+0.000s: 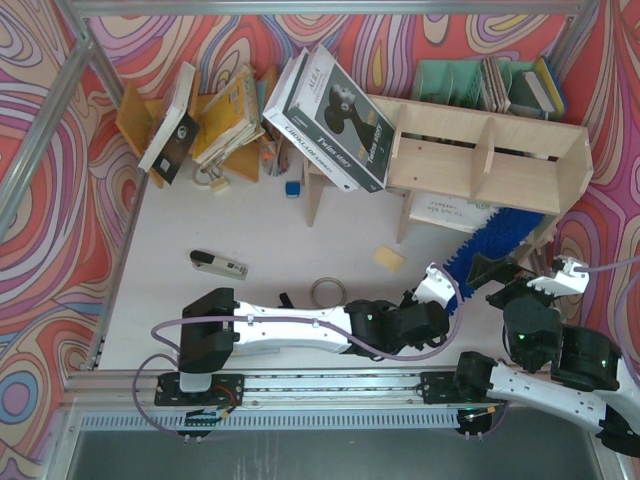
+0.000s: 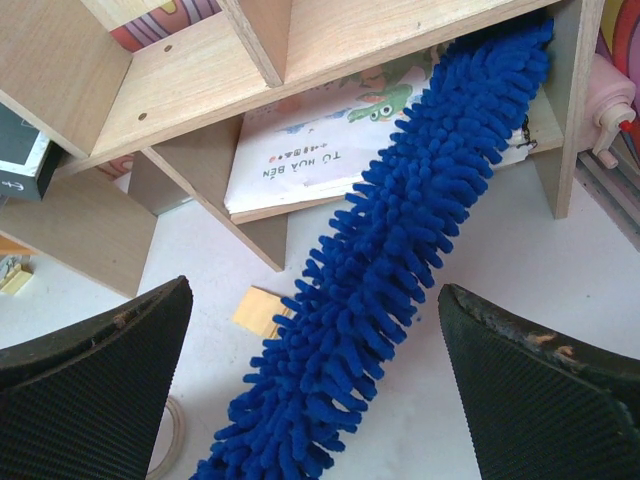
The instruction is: Dust the bookshelf with a duster
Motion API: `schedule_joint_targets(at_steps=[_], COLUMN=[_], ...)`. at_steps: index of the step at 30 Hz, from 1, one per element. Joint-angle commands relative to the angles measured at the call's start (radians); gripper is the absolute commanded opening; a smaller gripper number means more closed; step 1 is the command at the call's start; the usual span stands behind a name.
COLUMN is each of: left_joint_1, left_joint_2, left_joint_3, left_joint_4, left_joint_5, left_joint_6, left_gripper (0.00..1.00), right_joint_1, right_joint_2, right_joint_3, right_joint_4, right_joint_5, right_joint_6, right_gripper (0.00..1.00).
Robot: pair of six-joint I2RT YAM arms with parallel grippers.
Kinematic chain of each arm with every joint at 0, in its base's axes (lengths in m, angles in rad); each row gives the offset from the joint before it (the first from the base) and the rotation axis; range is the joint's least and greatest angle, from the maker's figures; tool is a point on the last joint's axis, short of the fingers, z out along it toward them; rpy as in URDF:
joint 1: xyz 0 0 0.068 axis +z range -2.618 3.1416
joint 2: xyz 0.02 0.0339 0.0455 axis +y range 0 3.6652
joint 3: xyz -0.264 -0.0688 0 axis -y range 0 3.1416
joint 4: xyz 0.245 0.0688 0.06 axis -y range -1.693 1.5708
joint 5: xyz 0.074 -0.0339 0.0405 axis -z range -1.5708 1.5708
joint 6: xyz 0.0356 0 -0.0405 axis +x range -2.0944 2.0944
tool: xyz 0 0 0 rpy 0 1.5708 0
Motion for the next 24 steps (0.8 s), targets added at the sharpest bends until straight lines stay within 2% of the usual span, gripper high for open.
schedule_joint_targets(at_steps=[1, 4, 13, 19, 24], left_joint_1=[0.003, 0.012, 0.049, 0.061, 0.086], left_joint_2=[-0.058, -0.072, -0.024, 0.071, 0.078], left_joint_3=[0.039, 0.037, 0.086, 0.174, 0.168], left_joint_4=[0.036, 0.055, 0.055, -0.020, -0.104], left_joint_5=[-0.087, -0.113, -0.105, -0.087, -0.107], left_joint_6=[0.050, 0.072, 0.011, -0.033, -0.114], left_gripper=[0.00, 0.00, 0.00, 0.00, 0.00], right_joint_1=[0.006, 0.006, 0.006, 0.006, 0.005], right_joint_2=[-0.009, -0.010, -0.013, -0.012, -0.014], right_joint_3=[0.012, 0.012, 0.012, 0.012, 0.012], right_joint_4=[-0.021, -0.022, -0.023, -0.023, -0.024], right_joint_5=[0.032, 0.032, 0.032, 0.033, 0.032], right_joint_6=[0.013, 0.014, 0.017, 0.018, 0.019], right_gripper=[0.99, 0.99, 0.99, 0.99, 0.99])
